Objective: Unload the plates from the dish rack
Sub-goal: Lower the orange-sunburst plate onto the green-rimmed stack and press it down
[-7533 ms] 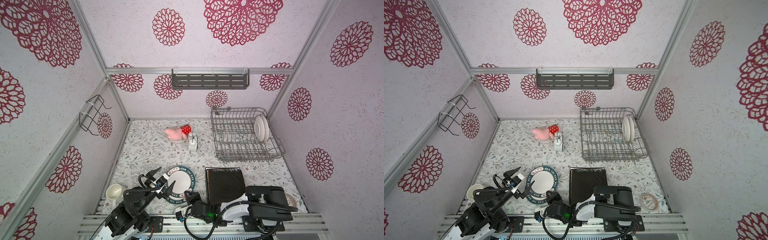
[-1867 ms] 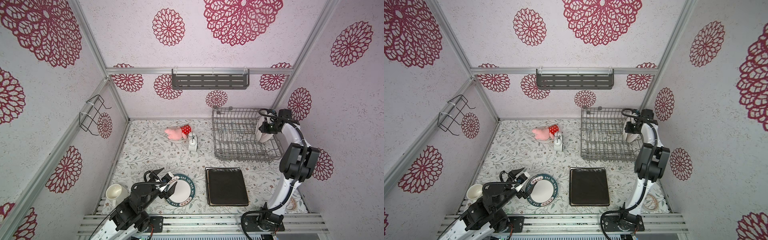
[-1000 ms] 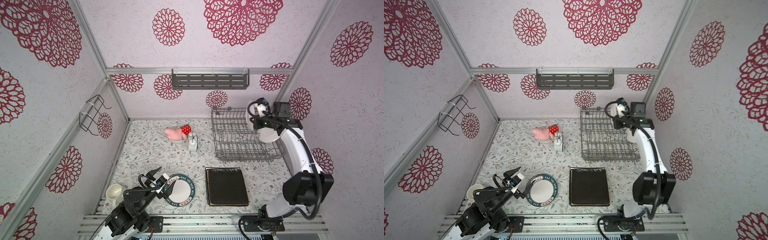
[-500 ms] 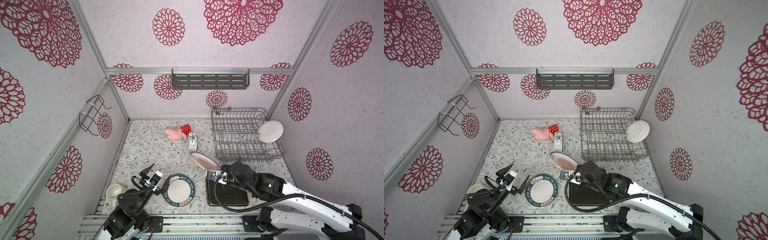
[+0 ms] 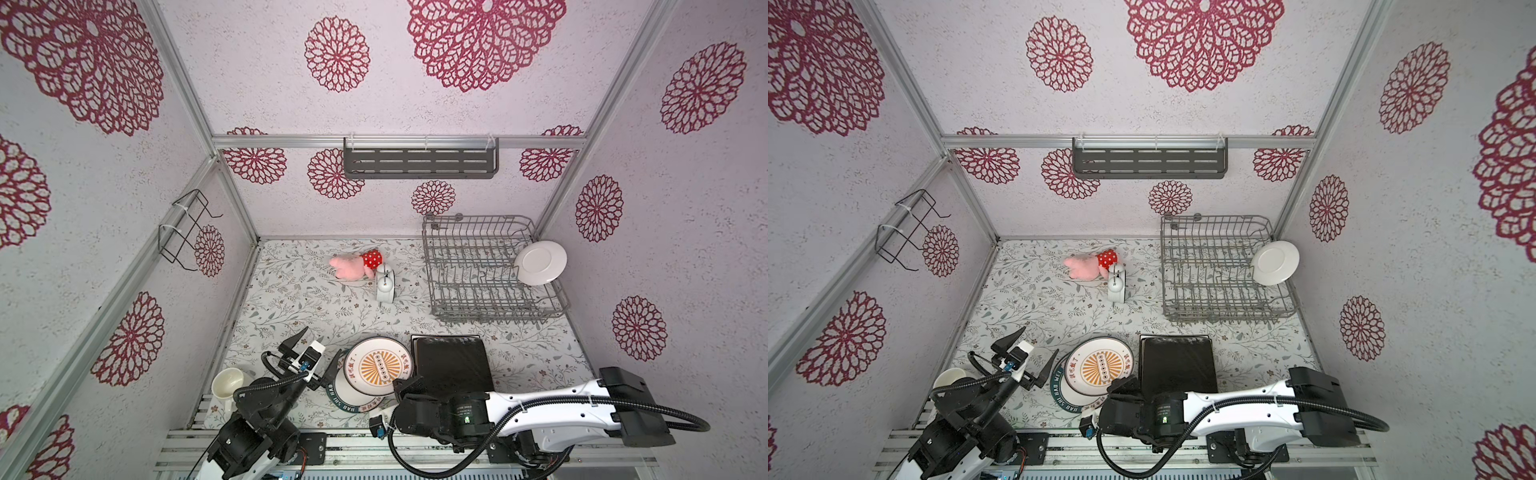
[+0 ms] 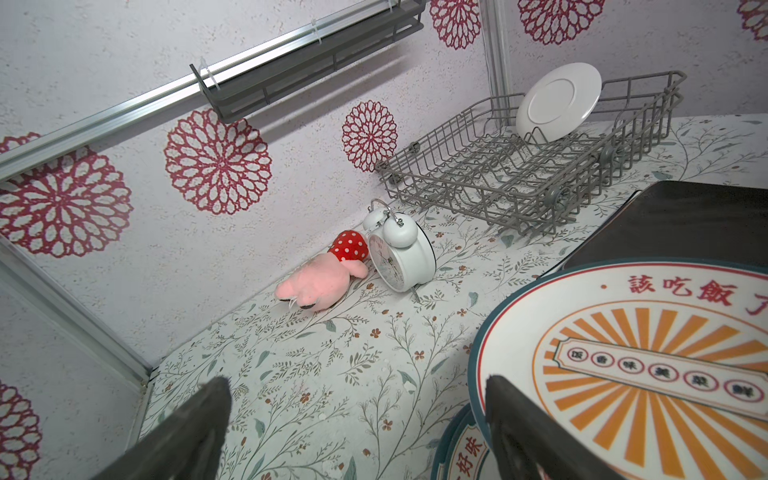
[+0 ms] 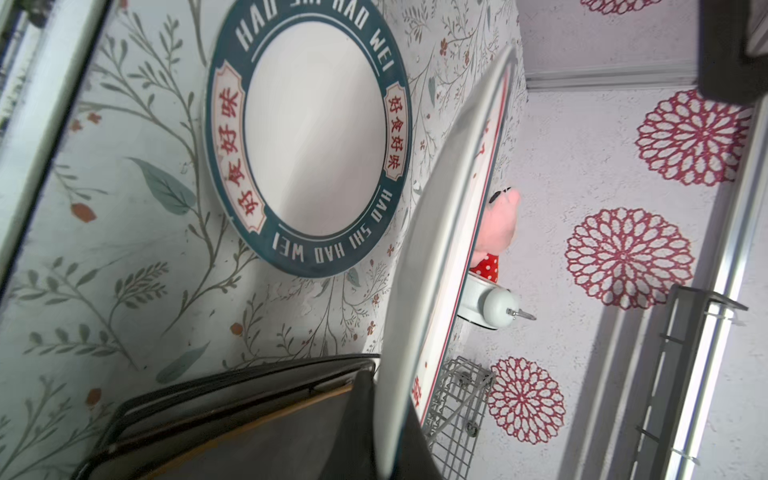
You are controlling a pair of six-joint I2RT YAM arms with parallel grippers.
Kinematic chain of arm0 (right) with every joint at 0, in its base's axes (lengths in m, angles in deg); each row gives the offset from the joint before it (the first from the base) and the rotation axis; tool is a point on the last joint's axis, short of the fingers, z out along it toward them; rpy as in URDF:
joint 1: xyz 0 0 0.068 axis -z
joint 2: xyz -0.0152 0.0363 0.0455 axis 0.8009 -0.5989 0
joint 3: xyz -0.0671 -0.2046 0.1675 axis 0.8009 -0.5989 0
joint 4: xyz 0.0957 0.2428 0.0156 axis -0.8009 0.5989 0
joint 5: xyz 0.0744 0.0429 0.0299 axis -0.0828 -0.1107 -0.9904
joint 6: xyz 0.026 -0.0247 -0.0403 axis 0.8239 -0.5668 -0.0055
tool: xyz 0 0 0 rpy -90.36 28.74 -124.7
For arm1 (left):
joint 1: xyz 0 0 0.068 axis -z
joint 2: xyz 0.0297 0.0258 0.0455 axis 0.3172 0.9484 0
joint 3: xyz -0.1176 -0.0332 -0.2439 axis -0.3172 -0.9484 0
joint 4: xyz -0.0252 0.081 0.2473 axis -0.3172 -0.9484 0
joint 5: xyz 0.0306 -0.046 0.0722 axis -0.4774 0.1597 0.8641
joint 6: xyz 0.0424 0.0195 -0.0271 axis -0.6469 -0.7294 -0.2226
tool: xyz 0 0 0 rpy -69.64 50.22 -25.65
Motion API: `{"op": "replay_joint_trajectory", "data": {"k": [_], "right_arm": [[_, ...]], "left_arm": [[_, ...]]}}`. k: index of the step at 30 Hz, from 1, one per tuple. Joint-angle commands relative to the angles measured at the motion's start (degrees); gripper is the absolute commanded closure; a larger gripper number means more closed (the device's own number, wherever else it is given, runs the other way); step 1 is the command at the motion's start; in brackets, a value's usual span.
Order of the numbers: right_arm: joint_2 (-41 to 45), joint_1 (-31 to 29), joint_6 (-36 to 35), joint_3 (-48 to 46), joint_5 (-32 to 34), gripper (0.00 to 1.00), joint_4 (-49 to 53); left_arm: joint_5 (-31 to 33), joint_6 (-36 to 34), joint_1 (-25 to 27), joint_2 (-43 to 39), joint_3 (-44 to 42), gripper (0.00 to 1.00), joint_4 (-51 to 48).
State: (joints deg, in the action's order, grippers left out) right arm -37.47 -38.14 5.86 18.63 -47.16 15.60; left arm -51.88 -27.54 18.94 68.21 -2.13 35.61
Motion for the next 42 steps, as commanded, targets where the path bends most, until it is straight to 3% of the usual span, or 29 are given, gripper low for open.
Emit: {"op": "replay_joint_trajectory", "data": {"k": [1, 11, 26, 36, 42], "right_arm": [[-2.3, -0.8, -3.2, 0.0, 4.7, 1.0, -12.0], [-10.4, -1.0, -2.2, 0.1, 0.2, 1.0, -18.3], [-16.7, -1.1, -1.4, 1.9, -2.3, 1.0, -18.3], [-18.8, -1.0, -1.6, 3.0, -2.5, 0.78, -17.2], [-18.6, -1.0, -1.4, 3.2, -2.3, 0.71, -14.8]], "left_arm": [[-1.2, -0.5, -0.5, -0.6, 0.5, 0.03, 0.3], [-2.0, -0.4, -0.4, -0.6, 0.7, 0.02, -0.4], [-2.7, -0.6, -0.1, -0.6, 0.7, 0.03, -0.8], [-2.8, -0.7, 0.4, -0.7, 0.8, 0.03, -0.9], [-3.1, -1.1, 0.5, -0.7, 0.8, 0.03, -1.2]]}}
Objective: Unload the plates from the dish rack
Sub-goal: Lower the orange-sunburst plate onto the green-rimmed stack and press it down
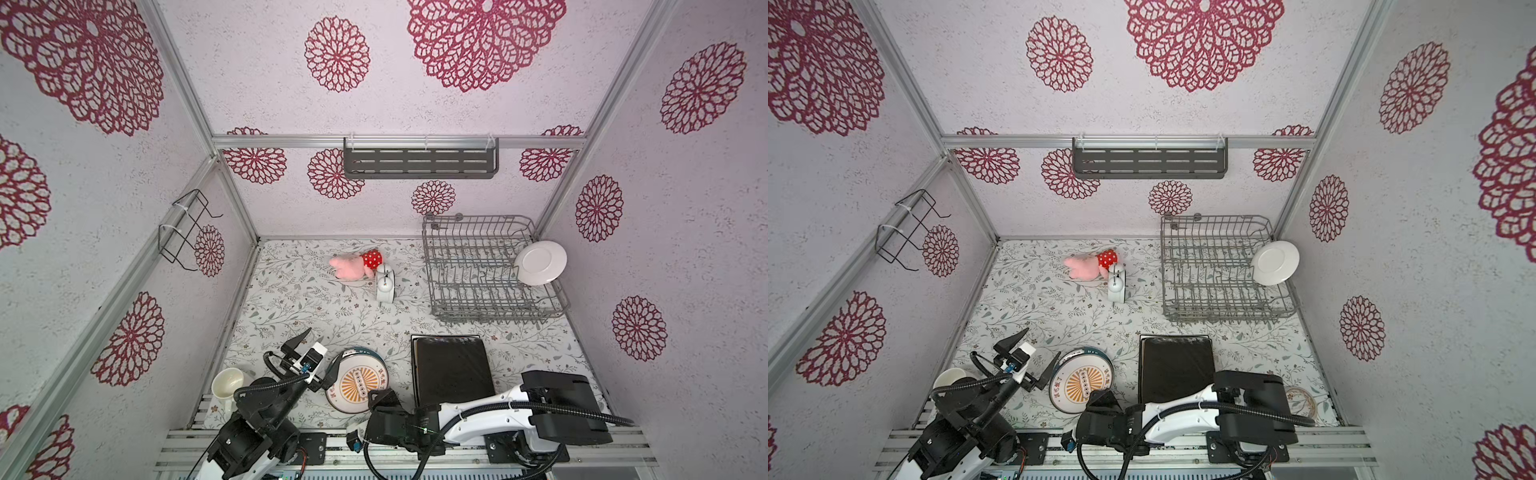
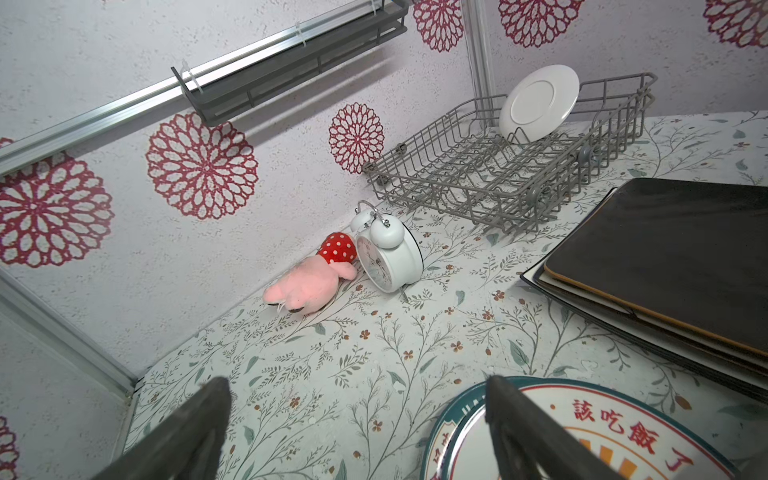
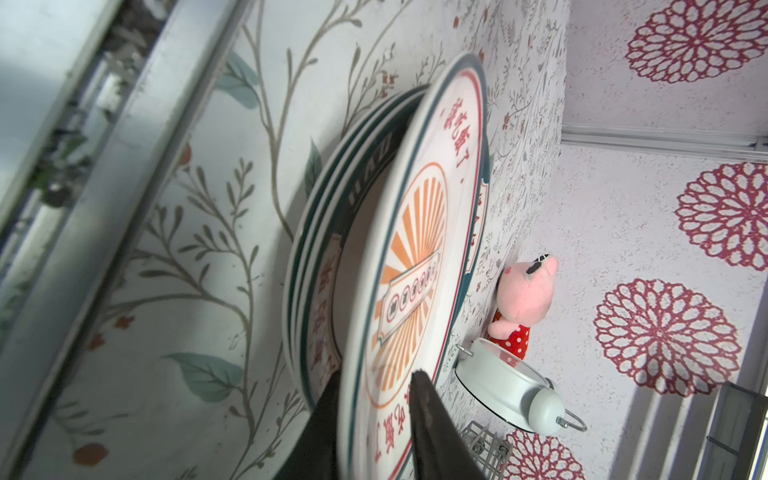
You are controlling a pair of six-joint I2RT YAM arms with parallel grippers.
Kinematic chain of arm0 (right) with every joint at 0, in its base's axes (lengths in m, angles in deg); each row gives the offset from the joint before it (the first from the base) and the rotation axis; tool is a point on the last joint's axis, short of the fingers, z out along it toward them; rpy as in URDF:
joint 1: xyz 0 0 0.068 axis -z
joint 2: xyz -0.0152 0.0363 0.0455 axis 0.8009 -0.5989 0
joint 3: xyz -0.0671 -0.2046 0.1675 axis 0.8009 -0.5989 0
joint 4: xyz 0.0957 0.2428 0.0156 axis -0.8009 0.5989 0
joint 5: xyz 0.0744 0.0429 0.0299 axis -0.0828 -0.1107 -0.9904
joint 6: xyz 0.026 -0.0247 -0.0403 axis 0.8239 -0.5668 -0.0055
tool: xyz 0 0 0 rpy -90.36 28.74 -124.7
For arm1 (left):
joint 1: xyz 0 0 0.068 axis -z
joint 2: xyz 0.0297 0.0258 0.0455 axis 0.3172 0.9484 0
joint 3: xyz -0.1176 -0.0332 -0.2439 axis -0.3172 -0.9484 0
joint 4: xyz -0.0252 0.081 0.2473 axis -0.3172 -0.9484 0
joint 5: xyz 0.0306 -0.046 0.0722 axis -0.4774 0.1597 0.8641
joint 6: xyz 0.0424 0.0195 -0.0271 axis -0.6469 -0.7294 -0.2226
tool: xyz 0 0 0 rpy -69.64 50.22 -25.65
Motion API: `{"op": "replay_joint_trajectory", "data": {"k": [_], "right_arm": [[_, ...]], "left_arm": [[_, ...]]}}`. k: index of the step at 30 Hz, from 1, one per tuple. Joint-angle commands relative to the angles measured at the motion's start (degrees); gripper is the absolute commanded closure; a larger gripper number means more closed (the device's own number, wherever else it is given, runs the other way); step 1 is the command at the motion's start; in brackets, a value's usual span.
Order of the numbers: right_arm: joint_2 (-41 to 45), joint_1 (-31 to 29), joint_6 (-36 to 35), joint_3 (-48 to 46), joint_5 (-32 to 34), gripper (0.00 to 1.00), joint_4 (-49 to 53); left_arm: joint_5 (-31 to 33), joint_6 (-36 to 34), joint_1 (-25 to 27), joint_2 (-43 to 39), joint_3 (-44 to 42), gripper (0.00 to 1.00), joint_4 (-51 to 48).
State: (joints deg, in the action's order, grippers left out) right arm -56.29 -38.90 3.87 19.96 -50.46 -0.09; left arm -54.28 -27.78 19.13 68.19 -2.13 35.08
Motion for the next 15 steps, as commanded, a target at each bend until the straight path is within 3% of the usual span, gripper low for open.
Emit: {"op": "replay_joint_trajectory", "data": {"k": [1, 9, 15], "right_arm": [[0.4, -0.3, 0.8, 1.9, 0.9, 0.7, 1.3], [1.0, -0.2, 1.0, 3.6, 0.7, 0.69, 4.8], [2.1, 0.1, 2.6, 5.6, -5.7, 0.66, 11.8]], "left_arm": [[-0.7, -0.9, 0.3, -0.7, 0.8, 0.03, -0.7], [-0.8, -1.1, 0.4, -0.7, 0.7, 0.03, -0.8], [-1.3, -1.9, 0.9, -0.7, 0.7, 0.03, -1.1]]}}
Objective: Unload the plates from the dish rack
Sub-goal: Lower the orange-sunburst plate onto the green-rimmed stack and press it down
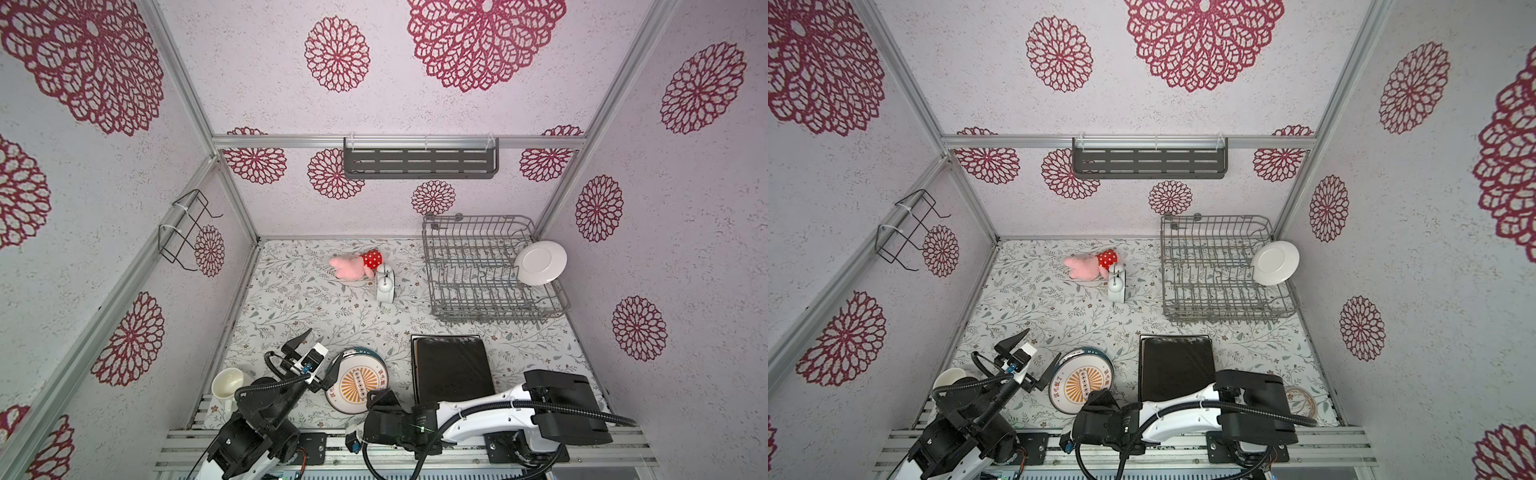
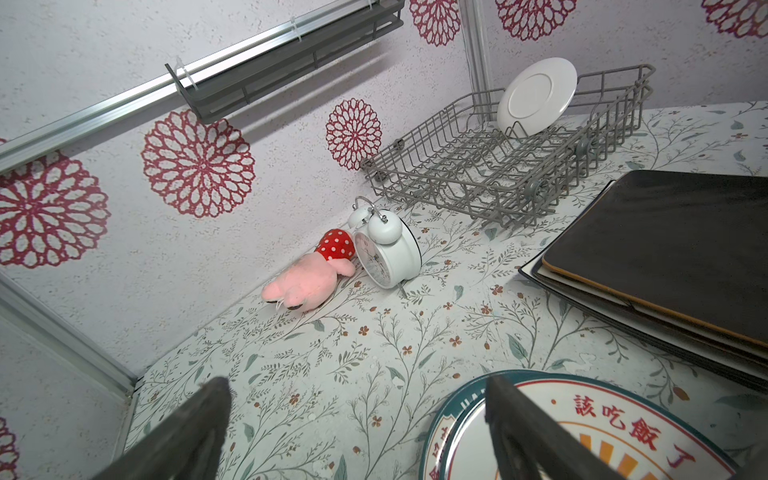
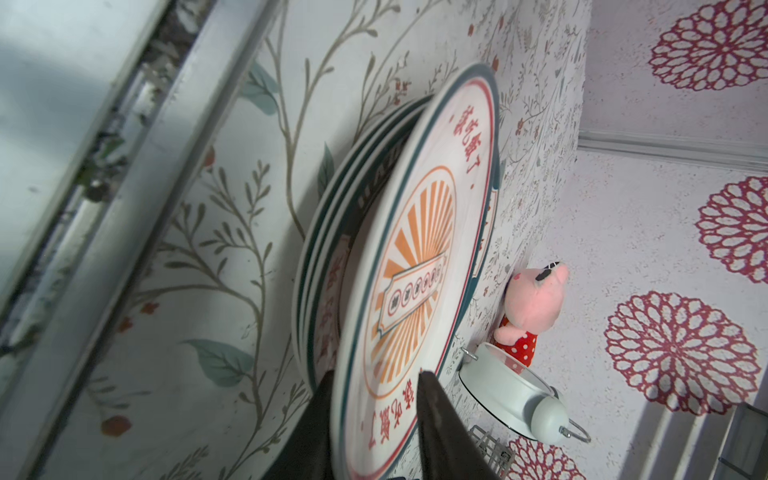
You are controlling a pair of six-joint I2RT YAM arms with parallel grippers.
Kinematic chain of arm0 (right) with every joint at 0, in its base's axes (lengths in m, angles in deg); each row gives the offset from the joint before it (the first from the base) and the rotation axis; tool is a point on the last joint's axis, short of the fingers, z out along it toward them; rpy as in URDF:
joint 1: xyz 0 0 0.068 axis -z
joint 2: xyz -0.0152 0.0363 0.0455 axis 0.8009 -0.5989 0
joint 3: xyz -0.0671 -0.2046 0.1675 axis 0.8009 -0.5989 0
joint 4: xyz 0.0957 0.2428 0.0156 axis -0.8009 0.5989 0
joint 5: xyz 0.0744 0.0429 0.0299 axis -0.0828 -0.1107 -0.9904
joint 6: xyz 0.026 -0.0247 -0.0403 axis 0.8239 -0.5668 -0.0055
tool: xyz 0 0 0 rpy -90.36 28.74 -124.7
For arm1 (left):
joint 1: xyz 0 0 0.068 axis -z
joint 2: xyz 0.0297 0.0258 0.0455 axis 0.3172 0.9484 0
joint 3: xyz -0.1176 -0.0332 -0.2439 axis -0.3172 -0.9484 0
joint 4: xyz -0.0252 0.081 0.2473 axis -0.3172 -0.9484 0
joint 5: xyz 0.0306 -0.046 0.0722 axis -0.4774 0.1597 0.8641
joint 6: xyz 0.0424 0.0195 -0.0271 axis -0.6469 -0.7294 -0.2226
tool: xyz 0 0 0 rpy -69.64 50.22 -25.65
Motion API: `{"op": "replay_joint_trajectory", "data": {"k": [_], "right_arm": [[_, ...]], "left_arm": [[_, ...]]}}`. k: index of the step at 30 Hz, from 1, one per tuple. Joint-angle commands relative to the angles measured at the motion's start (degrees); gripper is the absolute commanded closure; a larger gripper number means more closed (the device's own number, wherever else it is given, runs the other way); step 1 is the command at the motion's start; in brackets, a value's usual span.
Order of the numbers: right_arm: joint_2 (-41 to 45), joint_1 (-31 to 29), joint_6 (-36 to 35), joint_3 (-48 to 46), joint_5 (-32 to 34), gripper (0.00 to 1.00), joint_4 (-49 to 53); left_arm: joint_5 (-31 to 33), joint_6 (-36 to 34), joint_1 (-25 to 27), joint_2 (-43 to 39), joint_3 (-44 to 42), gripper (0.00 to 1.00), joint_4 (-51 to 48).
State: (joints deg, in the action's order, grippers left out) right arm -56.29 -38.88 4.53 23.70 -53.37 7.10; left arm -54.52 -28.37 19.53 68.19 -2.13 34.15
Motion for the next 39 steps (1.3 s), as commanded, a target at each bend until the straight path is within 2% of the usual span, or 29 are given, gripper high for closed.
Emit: {"op": "replay_joint_trajectory", "data": {"k": [1, 20, 39], "right_arm": [[2.1, 0.2, 2.1, 2.3, -3.4, 0.66, 5.7], [1.4, 2.9, 5.3, 5.0, -8.4, 0.57, 10.2], [0.5, 4.1, 7.2, 5.3, -8.4, 0.54, 9.6]], "left_arm": [[-1.1, -1.3, 0.6, -0.7, 0.7, 0.03, -0.1], [-0.7, -1.2, 1.6, -0.7, 0.6, 0.03, 0.0], [-0.5, -1.0, 2.0, -0.7, 0.5, 0.03, 0.0]]}}
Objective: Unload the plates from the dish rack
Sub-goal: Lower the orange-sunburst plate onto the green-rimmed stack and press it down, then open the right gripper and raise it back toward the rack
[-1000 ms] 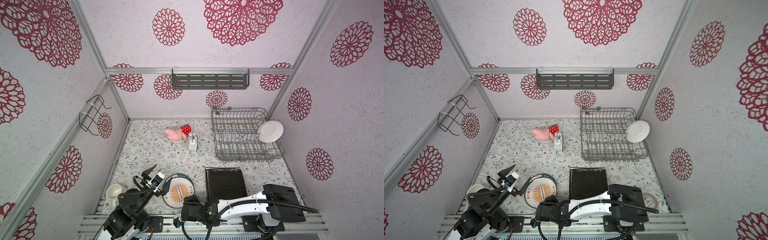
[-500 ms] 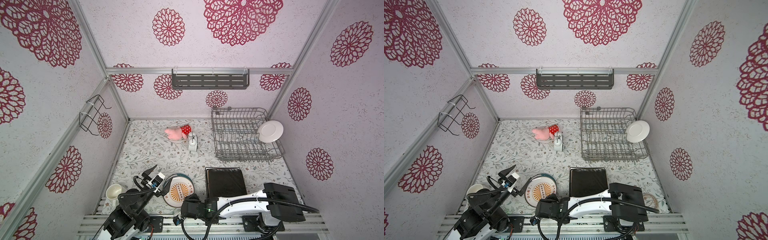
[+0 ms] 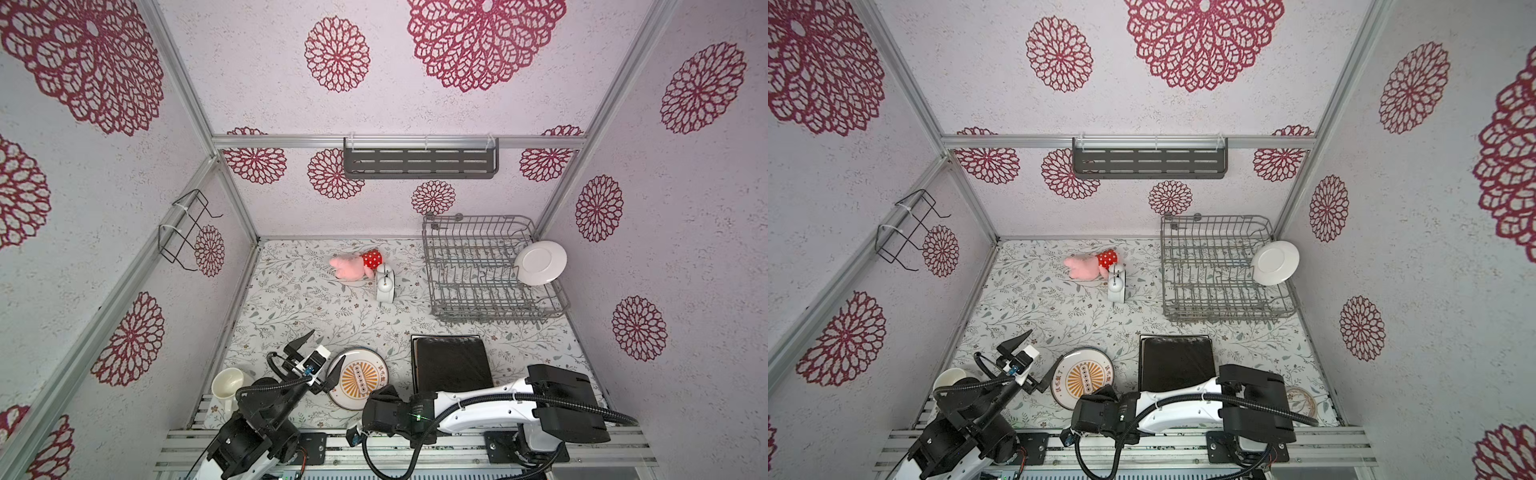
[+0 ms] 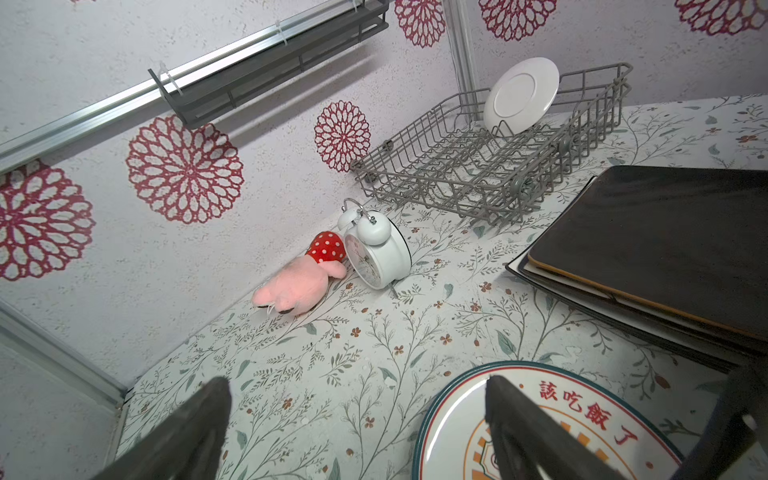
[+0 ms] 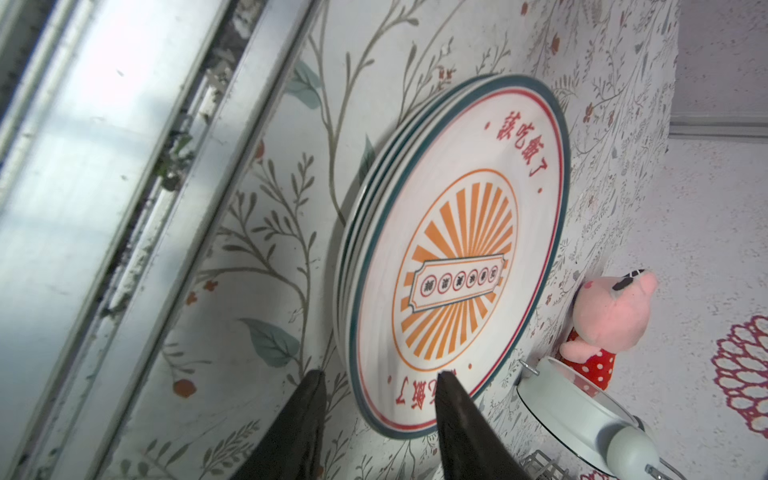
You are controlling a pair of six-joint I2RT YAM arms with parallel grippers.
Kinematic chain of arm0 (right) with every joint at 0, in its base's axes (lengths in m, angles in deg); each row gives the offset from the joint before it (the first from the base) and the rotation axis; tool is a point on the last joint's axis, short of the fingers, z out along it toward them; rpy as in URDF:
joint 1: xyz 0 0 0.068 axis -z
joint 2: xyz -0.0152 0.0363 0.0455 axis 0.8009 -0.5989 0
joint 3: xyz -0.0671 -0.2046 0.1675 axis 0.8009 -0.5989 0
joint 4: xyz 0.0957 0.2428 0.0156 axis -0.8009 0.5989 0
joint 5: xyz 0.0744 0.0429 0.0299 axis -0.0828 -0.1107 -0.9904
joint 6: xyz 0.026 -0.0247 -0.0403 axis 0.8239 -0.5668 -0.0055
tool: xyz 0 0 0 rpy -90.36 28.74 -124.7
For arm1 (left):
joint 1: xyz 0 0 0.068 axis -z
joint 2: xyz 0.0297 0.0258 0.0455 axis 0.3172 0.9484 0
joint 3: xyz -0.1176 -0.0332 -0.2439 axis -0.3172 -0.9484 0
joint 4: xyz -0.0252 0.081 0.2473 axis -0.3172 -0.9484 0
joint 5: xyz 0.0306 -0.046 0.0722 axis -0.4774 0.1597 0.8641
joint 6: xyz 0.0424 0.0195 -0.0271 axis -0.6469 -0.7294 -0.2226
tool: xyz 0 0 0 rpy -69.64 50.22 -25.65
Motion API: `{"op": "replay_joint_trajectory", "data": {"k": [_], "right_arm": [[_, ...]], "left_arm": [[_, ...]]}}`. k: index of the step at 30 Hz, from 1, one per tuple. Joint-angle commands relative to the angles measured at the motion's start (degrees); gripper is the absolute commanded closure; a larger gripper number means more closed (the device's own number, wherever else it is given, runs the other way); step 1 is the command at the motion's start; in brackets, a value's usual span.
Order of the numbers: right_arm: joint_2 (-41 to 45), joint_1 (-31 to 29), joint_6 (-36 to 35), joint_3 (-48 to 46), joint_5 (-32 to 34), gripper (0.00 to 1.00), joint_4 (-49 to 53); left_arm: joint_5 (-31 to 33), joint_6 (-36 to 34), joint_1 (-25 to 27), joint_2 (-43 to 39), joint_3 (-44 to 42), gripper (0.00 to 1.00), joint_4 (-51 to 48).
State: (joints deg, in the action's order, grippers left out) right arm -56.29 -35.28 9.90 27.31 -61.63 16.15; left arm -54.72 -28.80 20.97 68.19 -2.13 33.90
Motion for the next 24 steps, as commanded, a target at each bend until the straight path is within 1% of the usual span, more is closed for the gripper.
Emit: {"op": "replay_joint_trajectory", "data": {"k": [1, 5, 6, 7, 8, 9, 10, 11, 13, 15, 16, 17, 18, 20, 22, 24], "right_arm": [[0.6, 0.6, 1.9, 1.7, -0.1, 0.53, 0.6], [1.5, 0.6, 3.1, 2.2, 0.4, 0.52, 1.6], [2.0, 0.7, 3.9, 2.4, 0.8, 0.51, 2.5], [3.1, 0.7, 5.7, 2.9, 1.1, 0.47, 4.1], [4.8, 0.8, 7.8, 3.4, 1.0, 0.41, 5.5], [6.6, 1.1, 9.6, 3.7, 0.5, 0.3, 6.5], [9.1, 1.4, 12.0, 3.7, -0.2, 0.03, 7.4], [11.3, 1.7, 13.8, 3.6, -0.2, 0.01, 8.0], [17.0, 2.3, 19.4, 3.5, 3.8, 0.01, 8.5], [22.4, 4.5, 25.2, 3.7, 7.3, 0.01, 9.6], [25.6, 6.8, 28.3, 3.7, 9.9, 0.01, 9.9], [28.4, 9.7, 31.0, 3.7, 11.8, 0.01, 10.3], [31.9, 14.5, 34.7, 3.8, 12.0, 0.01, 11.4], [38.5, 27.6, 41.1, 3.5, 10.1, 0.01, 13.2], [44.9, 40.8, 42.8, 0.7, 2.4, 0.02, 11.1], [49.4, 55.0, 46.8, -3.0, -5.9, 0.02, 8.2]], "left_arm": [[-0.3, -0.6, 0.5, -0.7, 0.6, 0.03, 0.3], [-0.3, -0.6, 0.5, -0.7, 0.5, 0.02, 0.3], [-0.2, -0.6, 0.6, -0.7, 0.6, 0.03, 0.2], [-0.1, -0.6, 0.6, -0.7, 0.6, 0.03, 0.2], [-0.1, -0.6, 0.5, -0.7, 0.6, 0.03, 0.2], [0.0, -0.6, 0.5, -0.7, 0.6, 0.03, 0.2], [0.1, -0.6, 0.5, -0.7, 0.6, 0.03, 0.3], [0.2, -0.5, 0.6, -0.6, 0.5, 0.03, 0.3], [0.5, -0.4, 0.5, -0.6, 0.5, 0.03, 0.4], [0.5, -0.3, 0.6, -0.6, 0.4, 0.03, 0.5], [0.6, -0.3, 0.5, -0.6, 0.4, 0.03, 0.6], [0.7, -0.3, 0.6, -0.6, 0.3, 0.03, 0.7], [0.8, -0.4, 0.6, -0.6, 0.2, 0.03, 0.7], [0.8, -0.3, 0.5, -0.6, 0.3, 0.03, 0.6], [0.8, -0.3, 0.4, -0.6, 0.3, 0.03, 0.6], [1.1, -0.3, 0.3, -0.6, 0.2, 0.03, 0.8]]}}
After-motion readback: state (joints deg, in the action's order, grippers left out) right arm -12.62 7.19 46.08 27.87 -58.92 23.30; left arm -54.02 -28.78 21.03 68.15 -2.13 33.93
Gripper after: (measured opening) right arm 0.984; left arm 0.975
